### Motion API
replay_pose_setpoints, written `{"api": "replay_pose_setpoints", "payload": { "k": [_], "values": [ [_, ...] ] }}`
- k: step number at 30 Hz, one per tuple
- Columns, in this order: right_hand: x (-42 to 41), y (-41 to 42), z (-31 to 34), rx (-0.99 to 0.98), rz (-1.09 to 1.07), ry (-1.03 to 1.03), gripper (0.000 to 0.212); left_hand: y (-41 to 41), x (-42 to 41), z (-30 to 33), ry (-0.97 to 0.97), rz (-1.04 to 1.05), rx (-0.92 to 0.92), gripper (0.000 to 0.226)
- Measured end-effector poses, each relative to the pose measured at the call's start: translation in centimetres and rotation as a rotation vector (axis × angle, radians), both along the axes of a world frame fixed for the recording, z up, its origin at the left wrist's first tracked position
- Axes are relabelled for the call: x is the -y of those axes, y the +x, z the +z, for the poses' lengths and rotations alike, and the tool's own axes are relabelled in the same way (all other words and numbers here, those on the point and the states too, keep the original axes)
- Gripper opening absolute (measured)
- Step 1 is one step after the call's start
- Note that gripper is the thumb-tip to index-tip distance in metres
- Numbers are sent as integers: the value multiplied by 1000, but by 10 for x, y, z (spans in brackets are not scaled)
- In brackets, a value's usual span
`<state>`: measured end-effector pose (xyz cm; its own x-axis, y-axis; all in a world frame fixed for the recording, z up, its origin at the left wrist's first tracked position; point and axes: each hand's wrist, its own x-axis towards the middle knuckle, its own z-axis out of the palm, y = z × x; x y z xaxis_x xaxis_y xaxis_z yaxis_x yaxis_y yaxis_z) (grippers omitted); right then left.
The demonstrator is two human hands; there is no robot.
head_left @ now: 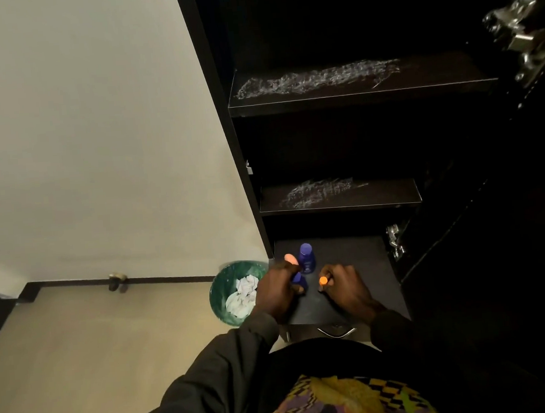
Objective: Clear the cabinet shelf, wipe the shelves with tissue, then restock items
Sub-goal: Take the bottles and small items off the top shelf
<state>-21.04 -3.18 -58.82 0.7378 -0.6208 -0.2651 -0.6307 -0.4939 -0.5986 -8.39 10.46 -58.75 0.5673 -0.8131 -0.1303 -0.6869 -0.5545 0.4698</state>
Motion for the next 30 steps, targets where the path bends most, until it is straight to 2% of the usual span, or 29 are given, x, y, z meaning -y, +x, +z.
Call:
{"api": "replay_pose_setpoints", "payload": {
  "k": [5,8,11,18,24,30],
  "values": [
    [2,4,-4,-14,11,30,9,2,0,1,-54,36,14,19],
    [2,10,-4,-7,15,61,2,4,2,0,-57,47,-2,21],
    [2,16,-2,-37,59,16,12,7,5,0,-50,49,11,20],
    [2,19,-10,7,50,-42,13,7,9,-3,14,-24,73,30],
    [1,27,-18,22,85,-61,15,10,14,0,-24,-17,29,20],
    [1,32,-24,40,96,-110,15,12,14,-4,-58,-27,44,23]
  ]
}}
